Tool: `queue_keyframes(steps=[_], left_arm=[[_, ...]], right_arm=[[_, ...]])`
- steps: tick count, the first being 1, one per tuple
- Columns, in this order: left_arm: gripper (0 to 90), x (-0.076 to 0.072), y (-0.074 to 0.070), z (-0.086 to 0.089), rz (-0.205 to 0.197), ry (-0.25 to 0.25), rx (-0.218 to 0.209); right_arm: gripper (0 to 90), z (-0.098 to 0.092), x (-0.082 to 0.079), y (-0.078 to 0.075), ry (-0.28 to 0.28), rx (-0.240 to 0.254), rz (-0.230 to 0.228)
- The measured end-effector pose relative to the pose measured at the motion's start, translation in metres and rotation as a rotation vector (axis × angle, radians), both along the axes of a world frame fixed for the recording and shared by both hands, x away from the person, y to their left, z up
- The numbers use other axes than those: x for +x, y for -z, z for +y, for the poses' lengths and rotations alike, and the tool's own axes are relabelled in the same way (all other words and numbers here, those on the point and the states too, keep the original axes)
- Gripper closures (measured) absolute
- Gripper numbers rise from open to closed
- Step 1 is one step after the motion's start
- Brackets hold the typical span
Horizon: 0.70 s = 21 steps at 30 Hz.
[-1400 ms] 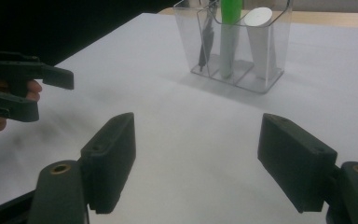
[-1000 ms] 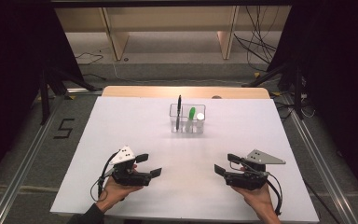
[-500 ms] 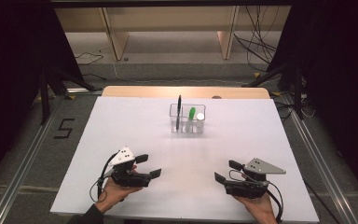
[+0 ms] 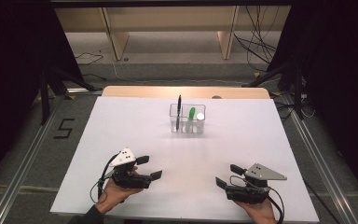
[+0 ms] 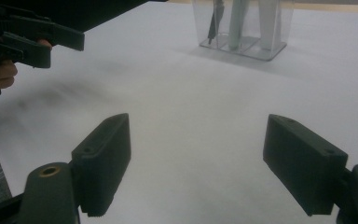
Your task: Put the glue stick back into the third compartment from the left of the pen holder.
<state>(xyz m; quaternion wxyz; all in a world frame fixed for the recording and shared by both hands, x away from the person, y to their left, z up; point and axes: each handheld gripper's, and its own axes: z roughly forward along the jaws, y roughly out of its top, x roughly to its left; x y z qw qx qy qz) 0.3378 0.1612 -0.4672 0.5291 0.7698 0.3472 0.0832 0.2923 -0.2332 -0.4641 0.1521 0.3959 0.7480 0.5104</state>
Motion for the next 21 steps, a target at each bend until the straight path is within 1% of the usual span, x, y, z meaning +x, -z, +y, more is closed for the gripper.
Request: queue_keyframes(steps=[3,8,11,21], left_arm=[[17.8,-0.0001,0.0000,0.0000,0.000,0.000,0.000],[17.7,-0.0003,-0.0001,-0.0002,-0.001,0.003,0.001],[17.7,-0.0003,-0.0001,-0.0003,-0.001,0.003,0.001],[17.7,-0.0003,0.0000,-0.0004,-0.003,0.007,0.004]], right_arm=[[24.3,-0.0009,0.0000,0.0007,0.004,0.001,0.002],[24.3,-0.0037,0.0002,0.0004,0.017,0.012,-0.011],[24.3,-0.0052,0.0003,0.0002,0.027,0.019,-0.007],[24.3,-0.0054,0.0001,0.0000,0.028,0.018,-0.011]])
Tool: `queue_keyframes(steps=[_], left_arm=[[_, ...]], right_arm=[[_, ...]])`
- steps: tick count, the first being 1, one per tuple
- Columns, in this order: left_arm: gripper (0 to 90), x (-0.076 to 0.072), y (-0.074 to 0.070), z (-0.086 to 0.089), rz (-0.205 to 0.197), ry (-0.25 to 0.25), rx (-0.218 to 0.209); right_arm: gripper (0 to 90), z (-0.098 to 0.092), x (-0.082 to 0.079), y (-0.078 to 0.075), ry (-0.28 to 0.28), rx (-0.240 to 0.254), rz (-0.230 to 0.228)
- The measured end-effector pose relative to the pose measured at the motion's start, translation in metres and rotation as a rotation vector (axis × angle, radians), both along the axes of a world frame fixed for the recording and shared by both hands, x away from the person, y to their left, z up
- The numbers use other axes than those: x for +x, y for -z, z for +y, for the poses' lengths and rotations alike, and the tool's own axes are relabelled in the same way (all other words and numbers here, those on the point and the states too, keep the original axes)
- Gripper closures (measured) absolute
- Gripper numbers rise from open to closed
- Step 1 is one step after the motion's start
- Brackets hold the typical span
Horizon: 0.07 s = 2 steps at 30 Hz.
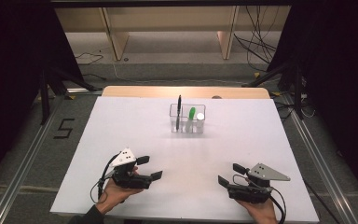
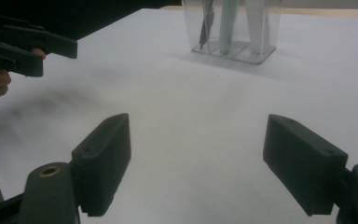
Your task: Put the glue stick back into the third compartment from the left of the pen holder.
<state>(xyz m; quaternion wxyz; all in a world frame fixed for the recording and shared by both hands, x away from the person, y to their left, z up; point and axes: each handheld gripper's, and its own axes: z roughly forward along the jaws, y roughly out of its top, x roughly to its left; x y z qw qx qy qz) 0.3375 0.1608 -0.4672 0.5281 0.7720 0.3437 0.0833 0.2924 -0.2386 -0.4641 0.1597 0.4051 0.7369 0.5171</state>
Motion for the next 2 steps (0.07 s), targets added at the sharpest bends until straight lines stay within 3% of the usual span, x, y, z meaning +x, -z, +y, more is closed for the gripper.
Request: queue_keyframes(steps=[2], left_arm=[[17.7,0.0002,0.0002,0.0000,0.001,0.000,0.000]], right_arm=[[24.3,0.0000,-0.0001,-0.0001,0.001,0.000,0.000]])
